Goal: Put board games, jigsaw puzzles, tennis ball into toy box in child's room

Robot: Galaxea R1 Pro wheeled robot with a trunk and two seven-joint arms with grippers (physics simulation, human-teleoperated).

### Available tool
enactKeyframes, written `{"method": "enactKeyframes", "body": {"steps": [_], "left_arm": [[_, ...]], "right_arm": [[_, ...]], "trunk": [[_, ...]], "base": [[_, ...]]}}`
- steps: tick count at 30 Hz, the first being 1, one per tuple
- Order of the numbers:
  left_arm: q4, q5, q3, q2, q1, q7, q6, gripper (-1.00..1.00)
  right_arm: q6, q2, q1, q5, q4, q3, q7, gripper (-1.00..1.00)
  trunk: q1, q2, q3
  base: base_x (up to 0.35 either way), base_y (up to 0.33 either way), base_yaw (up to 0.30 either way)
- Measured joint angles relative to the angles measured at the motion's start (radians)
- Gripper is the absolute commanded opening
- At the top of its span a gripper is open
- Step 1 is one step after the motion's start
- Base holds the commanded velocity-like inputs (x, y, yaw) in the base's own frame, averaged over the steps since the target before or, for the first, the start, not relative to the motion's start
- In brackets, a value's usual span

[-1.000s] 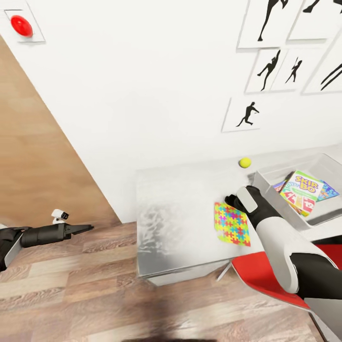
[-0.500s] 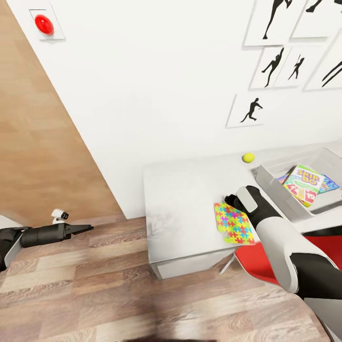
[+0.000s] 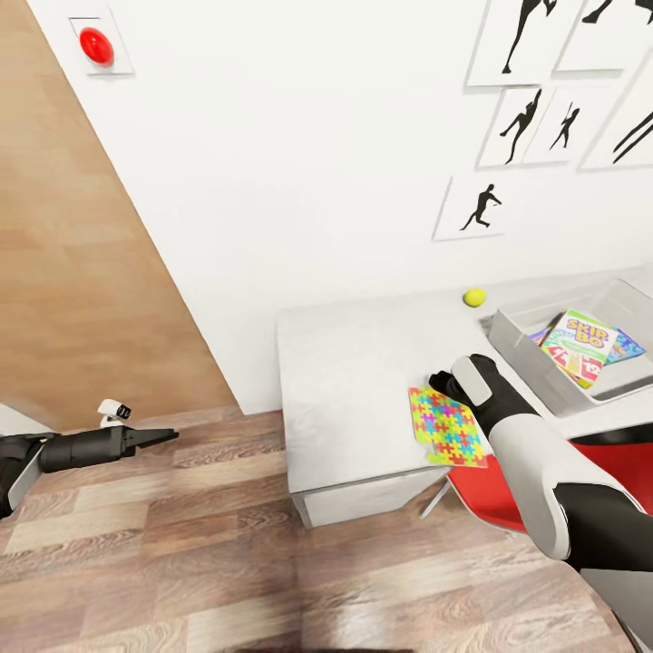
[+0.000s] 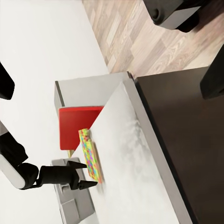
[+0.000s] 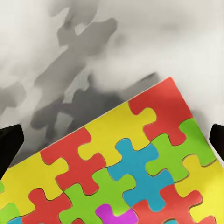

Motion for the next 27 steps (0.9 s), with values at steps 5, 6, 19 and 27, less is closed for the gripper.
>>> {"method": "enactKeyframes", "body": {"steps": [5, 6, 19, 27], "left_arm": [[0.0, 0.0, 0.0, 0.0, 0.0, 0.0, 0.0, 1.0], [0.0, 0.0, 0.0, 0.0, 0.001, 0.0, 0.0, 1.0], [0.0, 0.0, 0.0, -0.001, 0.001, 0.0, 0.0, 1.0], [0.0, 0.0, 0.0, -0.001, 0.001, 0.0, 0.0, 1.0]], "right_arm": [[0.0, 0.0, 0.0, 0.0, 0.0, 0.0, 0.0, 1.0], [0.0, 0.0, 0.0, 0.0, 0.0, 0.0, 0.0, 1.0], [0.0, 0.0, 0.0, 0.0, 0.0, 0.0, 0.0, 1.0], [0.0, 0.0, 0.004, 0.0, -0.001, 0.0, 0.0, 1.0]], "trunk": [[0.0, 0.0, 0.0], [0.0, 0.0, 0.0], [0.0, 0.0, 0.0], [0.0, 0.0, 0.0]], "base": [[-0.057, 0.044, 0.0], [-0.133, 0.11, 0.0], [-0.077, 0.022, 0.0], [-0.06, 0.0, 0.0]]}}
